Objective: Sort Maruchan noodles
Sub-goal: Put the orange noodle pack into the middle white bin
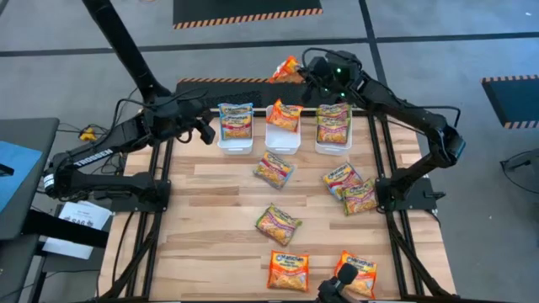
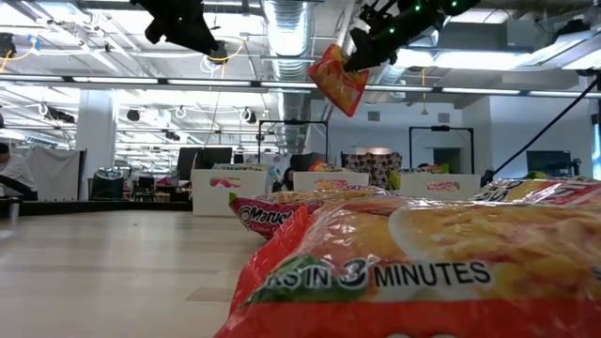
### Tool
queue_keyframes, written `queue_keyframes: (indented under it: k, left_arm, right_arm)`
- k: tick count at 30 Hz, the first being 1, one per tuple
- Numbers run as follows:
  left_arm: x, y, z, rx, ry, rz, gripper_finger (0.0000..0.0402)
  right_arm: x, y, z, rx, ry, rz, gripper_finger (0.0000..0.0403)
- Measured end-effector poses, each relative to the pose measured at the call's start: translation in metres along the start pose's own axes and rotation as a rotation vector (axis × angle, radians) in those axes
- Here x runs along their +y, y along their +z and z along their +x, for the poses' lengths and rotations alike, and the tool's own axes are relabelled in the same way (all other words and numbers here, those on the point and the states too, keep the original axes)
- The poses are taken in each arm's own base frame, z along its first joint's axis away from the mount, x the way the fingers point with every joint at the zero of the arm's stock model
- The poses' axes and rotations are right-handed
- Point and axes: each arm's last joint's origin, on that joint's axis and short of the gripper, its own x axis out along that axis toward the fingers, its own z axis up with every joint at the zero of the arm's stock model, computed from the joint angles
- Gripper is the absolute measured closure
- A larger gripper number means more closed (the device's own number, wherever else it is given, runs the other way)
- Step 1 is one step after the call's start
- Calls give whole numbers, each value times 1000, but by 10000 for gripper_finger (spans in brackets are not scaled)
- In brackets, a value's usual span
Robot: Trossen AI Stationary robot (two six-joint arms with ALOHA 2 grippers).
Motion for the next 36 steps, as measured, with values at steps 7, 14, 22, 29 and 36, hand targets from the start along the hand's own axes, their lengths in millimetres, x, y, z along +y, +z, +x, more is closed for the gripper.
queue_keyframes:
  k: [7, 14, 22, 29, 36]
  left_arm:
    - [0, 0, 0, -1, 16, -72, 265]
    - [0, 0, 0, -1, 17, -79, 265]
    - [0, 0, 0, 0, 17, -72, 265]
    - [1, -1, 0, 6, 18, -70, 265]
    - [1, -1, 0, 9, 18, -70, 265]
  right_arm:
    - [16, -18, 29, 120, 72, -26, 395]
    - [33, -30, 59, 308, 147, -47, 395]
    - [49, -48, 85, 538, 206, -21, 395]
    - [67, -58, 94, 626, 243, -29, 395]
    - [78, -78, 100, 759, 200, -74, 395]
